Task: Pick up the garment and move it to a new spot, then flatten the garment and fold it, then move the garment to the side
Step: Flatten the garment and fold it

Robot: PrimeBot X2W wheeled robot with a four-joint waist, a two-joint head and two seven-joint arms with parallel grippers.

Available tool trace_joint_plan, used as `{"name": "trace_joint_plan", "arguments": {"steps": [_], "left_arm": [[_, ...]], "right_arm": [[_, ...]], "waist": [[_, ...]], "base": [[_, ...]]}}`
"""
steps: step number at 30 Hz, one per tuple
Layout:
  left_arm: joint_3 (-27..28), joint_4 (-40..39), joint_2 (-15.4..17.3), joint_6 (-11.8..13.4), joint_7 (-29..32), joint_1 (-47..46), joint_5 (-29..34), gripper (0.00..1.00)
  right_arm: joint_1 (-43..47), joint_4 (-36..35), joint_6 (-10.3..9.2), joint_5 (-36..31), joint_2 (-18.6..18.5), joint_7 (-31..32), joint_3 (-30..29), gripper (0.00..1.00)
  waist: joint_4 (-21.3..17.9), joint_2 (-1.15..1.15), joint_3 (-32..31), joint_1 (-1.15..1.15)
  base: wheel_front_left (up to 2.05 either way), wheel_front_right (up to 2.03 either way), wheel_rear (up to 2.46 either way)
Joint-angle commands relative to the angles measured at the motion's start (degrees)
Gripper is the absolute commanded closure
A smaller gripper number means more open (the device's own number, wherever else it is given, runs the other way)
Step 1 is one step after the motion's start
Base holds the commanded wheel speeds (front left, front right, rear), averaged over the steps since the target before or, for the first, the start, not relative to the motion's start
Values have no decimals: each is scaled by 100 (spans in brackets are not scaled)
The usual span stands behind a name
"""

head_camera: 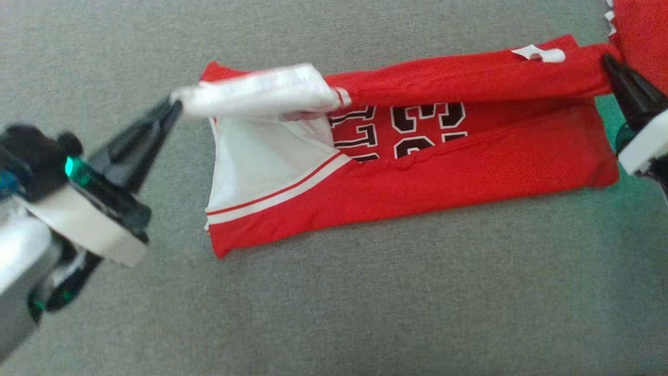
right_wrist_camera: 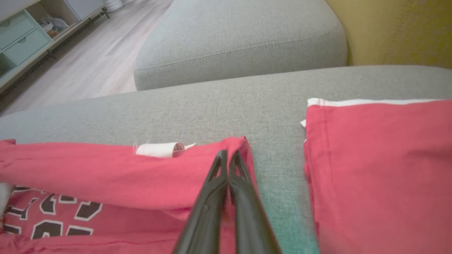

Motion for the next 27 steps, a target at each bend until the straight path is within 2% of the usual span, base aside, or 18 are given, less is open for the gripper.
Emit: {"name": "trace_joint_plan", "arguments": {"steps": [1,9,10,12,13,14,15,17,19,23,27], "left_arm": [[251,-140,312,66,-84,-35,13,100],[69,-210,82,336,-360,615,-61,100],[76,-193,31,342,-388,681,-116,100],[94,-139,-73,347,-436,804,-207,100],[113,-109,-137,353,-461,859,-231,100],[156,-35,-285,381,-502,972,-253,22],[181,18,-369,424,-518,1030,-238,0],[247,151,-555,593,-542,1128,-71,0],[423,297,-807,887,-555,1246,177,0],[1316,369,-1578,1566,-560,1745,945,0],[2246,249,-2284,1958,-561,2479,2029,0]], "right_arm": [[204,-101,-4,56,-247,-68,-44,100],[737,-53,-4,106,-296,-75,-147,100],[777,-32,-4,101,-272,-62,-159,96],[828,22,-4,61,-213,-54,-177,79],[845,62,-4,29,-180,-68,-197,62],[868,190,-4,-13,-72,-182,-304,0],[884,257,-4,-35,-6,-273,-369,0],[964,357,-4,-75,114,-467,-480,0],[1087,412,-4,-109,213,-687,-586,0],[1423,477,-4,-127,367,-1081,-981,0],[1790,559,-4,-369,596,-1224,-1481,0]], "waist": [[29,0,-12,1],[108,0,-11,1],[112,0,-2,1],[113,0,16,1],[116,0,26,1],[120,0,42,1],[127,0,43,1],[160,0,23,1],[201,0,-17,1],[331,0,-127,1],[451,0,-261,1]], "base": [[0,0,0],[0,0,0],[0,0,0],[0,0,0],[0,0,0],[0,0,0],[0,0,0],[0,0,0],[0,0,0],[0,0,0],[0,0,0]]}}
